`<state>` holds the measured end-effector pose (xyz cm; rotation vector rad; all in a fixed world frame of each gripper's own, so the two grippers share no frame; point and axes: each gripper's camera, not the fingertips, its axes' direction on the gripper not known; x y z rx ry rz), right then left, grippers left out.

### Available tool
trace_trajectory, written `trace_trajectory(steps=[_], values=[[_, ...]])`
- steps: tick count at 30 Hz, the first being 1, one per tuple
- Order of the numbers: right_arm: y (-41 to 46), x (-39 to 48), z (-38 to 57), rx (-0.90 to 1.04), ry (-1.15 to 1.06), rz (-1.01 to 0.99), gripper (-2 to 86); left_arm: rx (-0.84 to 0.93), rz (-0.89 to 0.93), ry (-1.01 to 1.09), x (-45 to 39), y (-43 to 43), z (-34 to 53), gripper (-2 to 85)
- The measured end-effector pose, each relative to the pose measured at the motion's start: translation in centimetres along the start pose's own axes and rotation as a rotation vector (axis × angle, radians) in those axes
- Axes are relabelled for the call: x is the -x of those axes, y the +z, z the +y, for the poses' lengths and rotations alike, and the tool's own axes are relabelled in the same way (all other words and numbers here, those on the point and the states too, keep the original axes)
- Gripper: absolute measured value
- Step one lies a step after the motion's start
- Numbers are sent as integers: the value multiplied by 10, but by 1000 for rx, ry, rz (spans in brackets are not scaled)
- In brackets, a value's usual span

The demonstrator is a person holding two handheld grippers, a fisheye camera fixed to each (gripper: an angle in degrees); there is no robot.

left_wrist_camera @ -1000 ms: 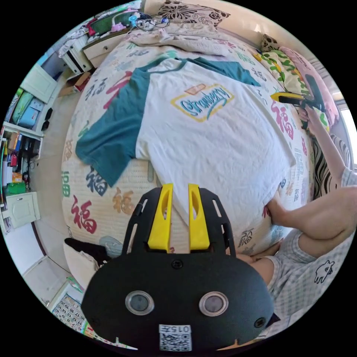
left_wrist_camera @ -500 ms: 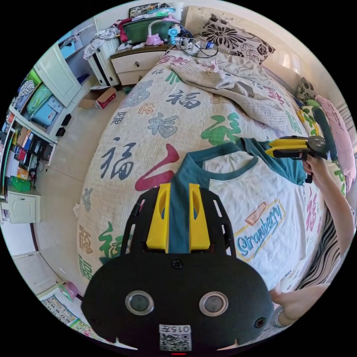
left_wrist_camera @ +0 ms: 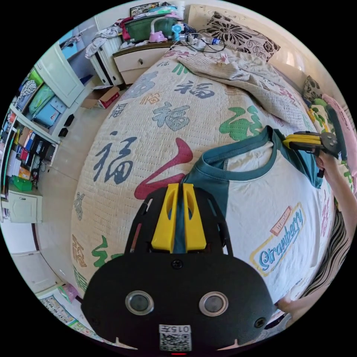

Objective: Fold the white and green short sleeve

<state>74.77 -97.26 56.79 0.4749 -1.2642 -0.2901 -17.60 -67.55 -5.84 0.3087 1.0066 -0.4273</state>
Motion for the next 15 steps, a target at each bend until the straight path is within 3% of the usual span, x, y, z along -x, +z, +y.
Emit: trace_trajectory(steps=[2, 4, 8, 10, 13, 15], values=[[-17, -2, 23, -92, 54, -71, 62, -31, 12, -21, -3, -10, 14, 57], [-55, 2, 72, -292, 88, -144, 49, -181, -48, -25, -14, -41, 51, 63], [-112, 38, 168, -610, 106, -10, 43, -409, -152, 2, -49, -98, 131, 74], [-138, 68, 229, -801, 141, 56, 47, -659, -255, -43, -80, -135, 197, 78], [-152, 104, 282, -903, 136, 68, 69, -947, -405, -108, -123, -163, 266, 60], [-158, 127, 304, -945, 100, 112, 101, -1020, -435, -117, -145, -173, 290, 46]])
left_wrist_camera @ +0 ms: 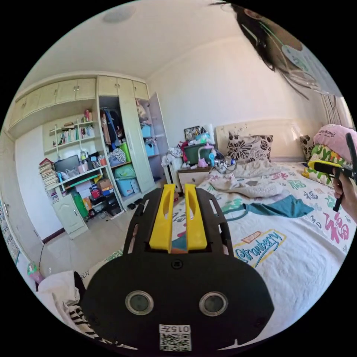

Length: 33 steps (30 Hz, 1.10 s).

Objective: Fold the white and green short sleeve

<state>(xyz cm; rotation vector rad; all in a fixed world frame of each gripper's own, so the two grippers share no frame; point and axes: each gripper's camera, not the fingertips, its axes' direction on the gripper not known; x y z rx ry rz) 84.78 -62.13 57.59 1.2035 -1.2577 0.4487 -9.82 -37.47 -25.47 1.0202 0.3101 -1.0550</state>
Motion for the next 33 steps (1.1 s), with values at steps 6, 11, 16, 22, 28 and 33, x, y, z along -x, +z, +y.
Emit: trace_trajectory(steps=[6, 11, 16, 22, 28, 33], values=[[-66, 46, 16, -215, -174, 83, 122, -95, 72, 1, -24, -49, -8, 61], [-101, 68, 29, -291, -273, 150, 102, -200, 59, -31, -30, -88, -9, -2], [-127, 90, 54, -322, -365, 339, 2, -40, 126, -132, -23, -87, 0, -8], [-128, 58, 70, -97, -257, 275, -3, 366, 59, -141, -8, -44, 23, -2], [-75, -13, 114, 501, -214, 304, 90, 926, 310, -153, -13, 46, 76, 48], [-52, -72, 156, 832, -59, 252, 110, 1200, 313, -4, -50, 103, 111, 83]])
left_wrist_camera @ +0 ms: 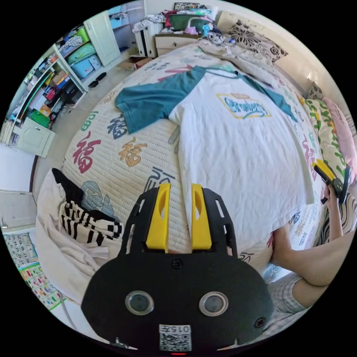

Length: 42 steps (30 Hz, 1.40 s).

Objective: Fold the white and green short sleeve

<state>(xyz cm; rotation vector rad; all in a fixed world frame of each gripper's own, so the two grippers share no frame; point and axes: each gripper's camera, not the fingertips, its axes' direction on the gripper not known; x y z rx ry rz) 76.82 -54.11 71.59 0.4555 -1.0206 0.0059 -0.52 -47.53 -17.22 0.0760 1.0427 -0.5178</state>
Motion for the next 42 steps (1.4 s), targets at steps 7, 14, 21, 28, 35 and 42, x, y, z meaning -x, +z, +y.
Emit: trace_trajectory(steps=[7, 14, 21, 28, 35, 42], values=[[29, -41, -6, 138, 60, -140, 72, 118, 76, 87, -20, 31, -50, 23], [37, -79, -7, 217, 4, -195, -6, 119, 56, 116, -28, 36, -82, 9], [33, -137, -8, 148, 213, -156, 25, 230, -95, 225, -48, 44, -126, 64], [36, -211, -44, -123, 484, -232, 80, 1, -227, 299, -70, 1, -226, 79], [73, -238, -120, -169, 606, -210, 110, -321, 132, 576, -205, -12, -392, 91], [112, -282, -150, -133, 714, -332, 74, -309, 181, 624, -342, 28, -521, 95]])
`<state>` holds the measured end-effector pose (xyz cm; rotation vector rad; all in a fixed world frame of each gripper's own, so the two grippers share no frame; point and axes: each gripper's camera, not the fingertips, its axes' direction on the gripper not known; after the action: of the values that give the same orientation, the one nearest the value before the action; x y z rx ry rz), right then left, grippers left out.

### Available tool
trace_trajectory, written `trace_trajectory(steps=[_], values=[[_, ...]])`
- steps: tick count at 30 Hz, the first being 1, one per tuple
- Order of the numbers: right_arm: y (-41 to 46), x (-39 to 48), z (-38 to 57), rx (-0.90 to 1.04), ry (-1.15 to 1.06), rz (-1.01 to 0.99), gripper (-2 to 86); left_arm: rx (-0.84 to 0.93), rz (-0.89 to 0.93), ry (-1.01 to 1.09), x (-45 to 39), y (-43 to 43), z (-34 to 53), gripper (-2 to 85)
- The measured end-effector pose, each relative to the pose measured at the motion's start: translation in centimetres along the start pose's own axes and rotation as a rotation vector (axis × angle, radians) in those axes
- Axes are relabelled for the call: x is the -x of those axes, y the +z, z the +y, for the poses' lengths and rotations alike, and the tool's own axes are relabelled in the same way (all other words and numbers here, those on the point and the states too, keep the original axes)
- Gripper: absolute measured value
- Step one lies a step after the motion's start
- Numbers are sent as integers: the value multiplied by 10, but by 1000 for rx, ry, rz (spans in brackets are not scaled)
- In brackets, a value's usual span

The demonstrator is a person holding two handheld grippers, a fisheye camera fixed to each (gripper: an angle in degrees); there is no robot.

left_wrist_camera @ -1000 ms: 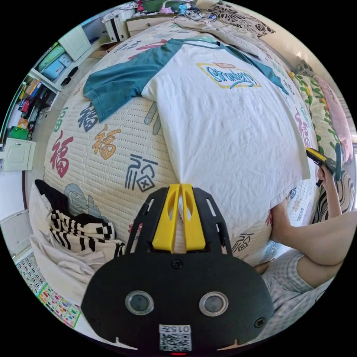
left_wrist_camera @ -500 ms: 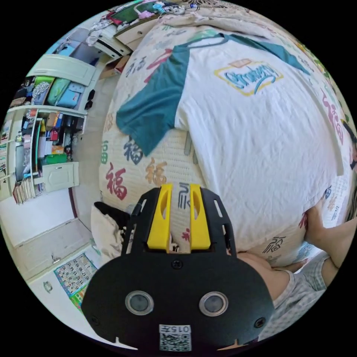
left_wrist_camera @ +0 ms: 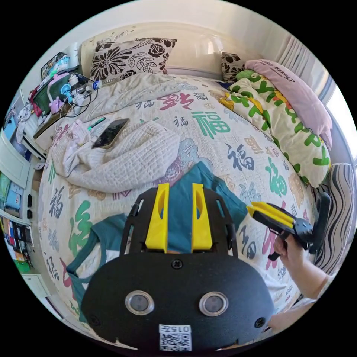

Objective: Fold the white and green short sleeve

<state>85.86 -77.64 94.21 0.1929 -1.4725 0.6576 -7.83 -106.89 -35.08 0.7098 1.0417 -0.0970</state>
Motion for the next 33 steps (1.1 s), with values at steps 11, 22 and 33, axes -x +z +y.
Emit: trace_trajectory(steps=[11, 22, 33], values=[[17, -9, -21, 32, 12, 15, 29, 126, -37, 51, -9, 72, -44, 61], [-25, 22, -26, -79, -282, -206, -9, -314, 305, -44, 92, -53, 44, 0], [7, 134, 46, 221, -801, -342, -9, -271, 170, -218, 149, -112, 277, 0]])
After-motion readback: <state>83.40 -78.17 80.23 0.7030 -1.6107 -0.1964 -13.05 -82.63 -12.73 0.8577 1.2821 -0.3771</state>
